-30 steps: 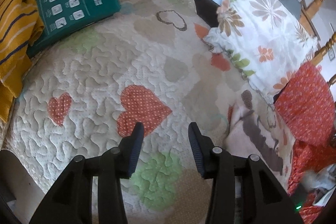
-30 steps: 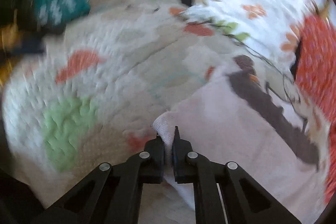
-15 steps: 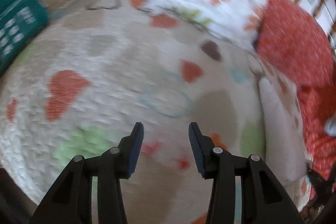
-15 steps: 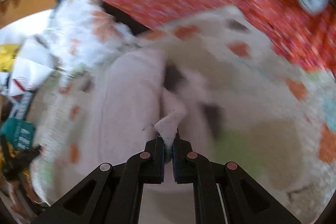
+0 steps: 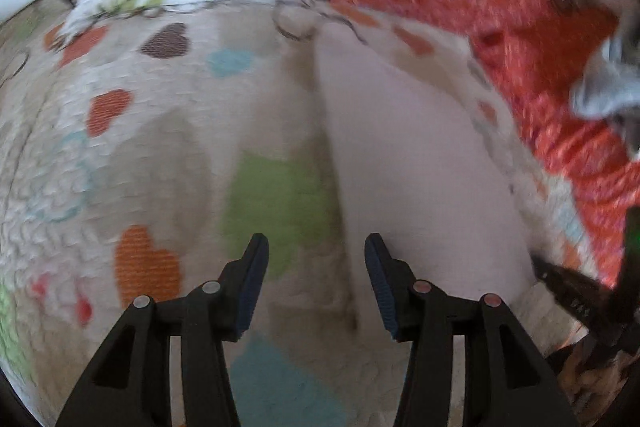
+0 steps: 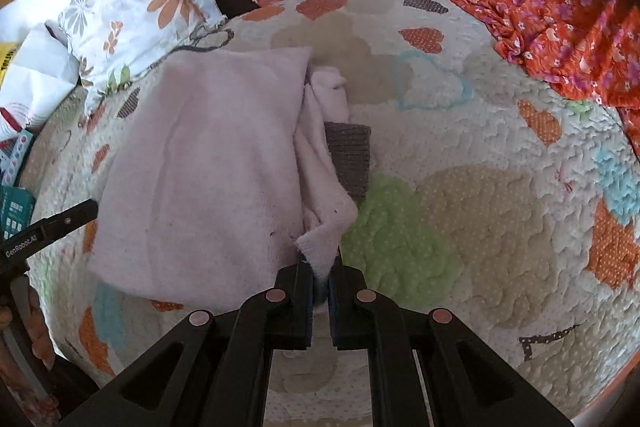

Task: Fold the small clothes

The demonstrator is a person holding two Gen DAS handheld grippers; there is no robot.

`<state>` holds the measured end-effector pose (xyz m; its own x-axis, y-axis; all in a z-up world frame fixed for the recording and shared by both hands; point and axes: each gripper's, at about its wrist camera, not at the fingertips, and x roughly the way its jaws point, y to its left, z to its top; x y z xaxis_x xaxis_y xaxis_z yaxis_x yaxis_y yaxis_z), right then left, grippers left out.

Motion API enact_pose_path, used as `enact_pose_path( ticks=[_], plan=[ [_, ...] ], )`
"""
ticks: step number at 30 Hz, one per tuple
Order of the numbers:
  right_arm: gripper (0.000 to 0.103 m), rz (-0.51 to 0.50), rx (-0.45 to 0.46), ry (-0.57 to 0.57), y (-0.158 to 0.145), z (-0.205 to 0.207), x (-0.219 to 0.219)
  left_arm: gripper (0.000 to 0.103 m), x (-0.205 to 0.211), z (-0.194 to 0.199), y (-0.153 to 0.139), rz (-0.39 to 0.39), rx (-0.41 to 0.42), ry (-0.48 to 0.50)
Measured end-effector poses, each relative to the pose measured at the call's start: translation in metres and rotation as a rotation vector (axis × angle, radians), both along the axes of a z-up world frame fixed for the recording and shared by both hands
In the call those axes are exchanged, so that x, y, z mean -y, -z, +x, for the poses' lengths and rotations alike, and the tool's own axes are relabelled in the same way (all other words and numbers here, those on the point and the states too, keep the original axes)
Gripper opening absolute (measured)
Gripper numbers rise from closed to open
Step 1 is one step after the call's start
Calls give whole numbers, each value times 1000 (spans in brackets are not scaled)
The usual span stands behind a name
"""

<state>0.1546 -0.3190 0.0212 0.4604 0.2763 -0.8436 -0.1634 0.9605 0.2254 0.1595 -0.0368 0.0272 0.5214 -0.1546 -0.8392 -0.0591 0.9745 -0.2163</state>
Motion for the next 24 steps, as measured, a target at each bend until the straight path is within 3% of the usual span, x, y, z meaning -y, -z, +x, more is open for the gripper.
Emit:
enact_pose_path(
  ticks=[5, 6, 9, 10, 11, 12, 13, 14, 16, 21, 22, 24],
  plan=[
    [11, 20, -41, 3, 13, 8, 6, 55, 6, 5, 16, 90, -55, -8],
    [12, 39, -47, 6, 14, 9, 9, 55, 1, 4, 15, 74, -62, -13],
    [14, 138, -55, 22, 3, 10, 22, 54, -26, -3, 2, -94, -37, -49],
    [20, 198, -29, 37, -7, 10, 30, 55, -32, -2, -2, -125, -22, -60],
    [34, 227, -1, 53, -16, 12, 36, 64, -36, -1, -6, -144, -5, -72],
    [43, 237, 26, 67, -25, 15, 39, 70, -40, 3, -9, -156, 11, -82],
    [60, 237, 53, 79, -32, 19, 42, 81, -43, 10, -9, -172, 24, -91],
    [69, 228, 81, 90, -40, 29, 44, 84, -45, 17, -8, -201, 35, -91],
    [73, 247, 74, 72, -38, 52, 44, 84, -44, 33, 1, -279, 30, -65],
    [73, 367, -139, 68, 21, 117, 41, 91, -9, 56, 34, -441, -37, 86],
    [73, 419, -174, 55, 32, 123, 38, 98, -2, 56, 35, -416, -24, 96],
    [74, 462, -188, 41, 42, 125, 28, 95, 18, 55, 30, -323, -12, 138]
  ],
)
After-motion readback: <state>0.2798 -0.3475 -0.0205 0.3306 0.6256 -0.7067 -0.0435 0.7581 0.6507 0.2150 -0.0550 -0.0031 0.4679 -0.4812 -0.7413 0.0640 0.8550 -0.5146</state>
